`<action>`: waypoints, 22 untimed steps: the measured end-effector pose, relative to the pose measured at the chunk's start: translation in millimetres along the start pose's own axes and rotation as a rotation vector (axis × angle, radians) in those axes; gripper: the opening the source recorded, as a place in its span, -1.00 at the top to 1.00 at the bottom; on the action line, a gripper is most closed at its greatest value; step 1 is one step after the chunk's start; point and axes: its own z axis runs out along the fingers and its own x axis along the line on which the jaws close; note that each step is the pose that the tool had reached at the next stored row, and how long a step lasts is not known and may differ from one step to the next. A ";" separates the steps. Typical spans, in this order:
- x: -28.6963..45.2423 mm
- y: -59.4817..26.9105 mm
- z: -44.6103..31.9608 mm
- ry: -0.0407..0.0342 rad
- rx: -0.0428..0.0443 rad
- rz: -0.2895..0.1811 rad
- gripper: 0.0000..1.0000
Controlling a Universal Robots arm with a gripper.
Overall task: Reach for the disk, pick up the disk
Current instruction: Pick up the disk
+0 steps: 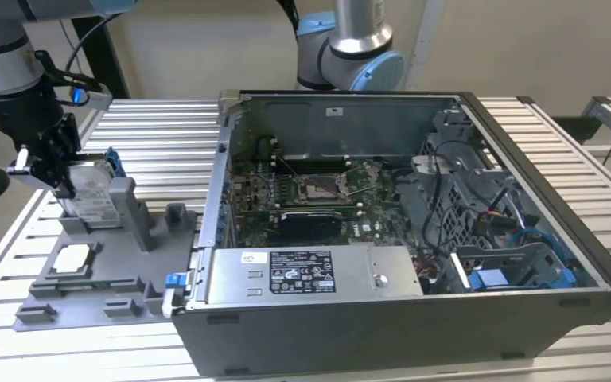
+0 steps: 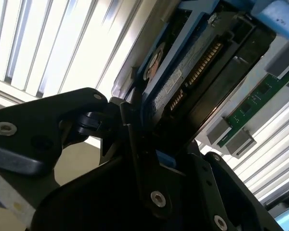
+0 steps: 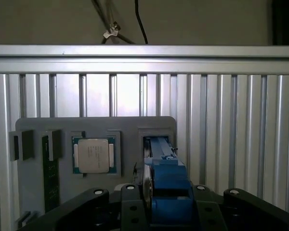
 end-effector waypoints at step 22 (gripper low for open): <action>0.0 0.1 -3.0 -0.0019 -0.0001 0.000 1.00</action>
